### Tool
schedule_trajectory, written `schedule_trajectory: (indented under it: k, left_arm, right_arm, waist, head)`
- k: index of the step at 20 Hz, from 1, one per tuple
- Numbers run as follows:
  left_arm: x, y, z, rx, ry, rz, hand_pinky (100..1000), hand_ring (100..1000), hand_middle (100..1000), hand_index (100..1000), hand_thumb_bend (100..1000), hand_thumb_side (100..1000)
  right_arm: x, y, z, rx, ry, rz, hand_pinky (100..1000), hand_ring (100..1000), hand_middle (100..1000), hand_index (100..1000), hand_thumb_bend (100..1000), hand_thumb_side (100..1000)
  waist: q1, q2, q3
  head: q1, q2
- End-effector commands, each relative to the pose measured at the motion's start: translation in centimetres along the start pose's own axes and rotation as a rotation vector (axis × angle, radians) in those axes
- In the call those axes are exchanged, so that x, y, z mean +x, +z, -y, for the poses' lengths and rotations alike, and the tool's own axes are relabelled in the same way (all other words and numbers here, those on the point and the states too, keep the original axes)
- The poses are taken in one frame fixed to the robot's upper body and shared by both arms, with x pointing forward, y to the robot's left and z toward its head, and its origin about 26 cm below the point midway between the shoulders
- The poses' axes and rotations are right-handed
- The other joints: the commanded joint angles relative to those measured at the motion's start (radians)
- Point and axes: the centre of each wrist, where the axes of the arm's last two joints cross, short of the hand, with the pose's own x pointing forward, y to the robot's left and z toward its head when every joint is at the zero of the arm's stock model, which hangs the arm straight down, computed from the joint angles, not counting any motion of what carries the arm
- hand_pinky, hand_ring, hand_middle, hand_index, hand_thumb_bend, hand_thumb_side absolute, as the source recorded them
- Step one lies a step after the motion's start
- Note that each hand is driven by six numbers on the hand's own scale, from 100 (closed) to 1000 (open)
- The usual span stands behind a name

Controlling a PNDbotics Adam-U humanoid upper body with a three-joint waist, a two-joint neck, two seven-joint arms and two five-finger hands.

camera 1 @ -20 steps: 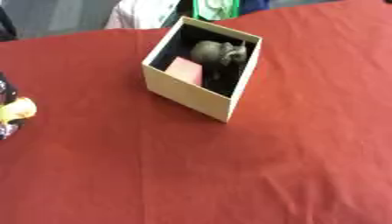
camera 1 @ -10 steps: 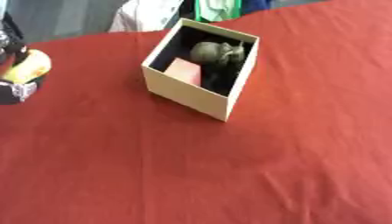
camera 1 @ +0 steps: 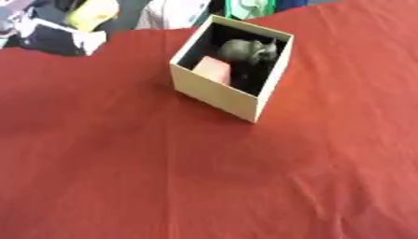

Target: Pick up objects on the table and place them in the box.

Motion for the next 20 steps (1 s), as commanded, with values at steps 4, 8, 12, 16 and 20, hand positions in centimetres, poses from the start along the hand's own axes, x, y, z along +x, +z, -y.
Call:
schedule_trajectory:
  k: [4,8,12,16,20]
  left_arm:
    - [2.1,-3.7,-1.4,0.019,0.07,0.145,100,333,161,210,100,270]
    - [3.7,-6.3,-0.8,0.005,0.102,0.215,100,332,159,212,100,271]
    - [4.5,-9.0,0.3,-0.014,0.159,0.238,100,332,155,214,100,279]
    - [4.4,-11.3,1.8,-0.025,0.178,0.216,100,339,164,227,100,278]
    - [3.9,-12.9,3.9,-0.051,0.18,0.173,100,348,176,236,100,270]
  right_arm:
    - [0.7,-0.8,0.5,0.0,-0.004,0.042,887,893,777,793,100,529]
    - [0.9,-1.2,0.4,0.0,-0.014,0.062,887,893,777,793,100,529]
    - [1.2,-1.6,0.4,-0.008,-0.024,0.079,887,892,777,793,100,529]
    - [1.5,-2.1,0.4,-0.015,-0.034,0.104,886,891,776,793,100,530]
    - [2.0,-2.7,0.4,-0.02,-0.049,0.133,886,890,776,793,100,530]
  waist:
    - [-0.004,-0.029,-0.01]
    - [-0.006,-0.027,-0.023]
    - [-0.009,-0.02,-0.036]
    - [-0.011,-0.013,-0.049]
    - [-0.009,-0.006,-0.064]
  head:
    - [0.02,0.01]
    - [0.032,0.006]
    - [0.048,-0.006]
    - [0.071,-0.02]
    - [0.092,-0.031]
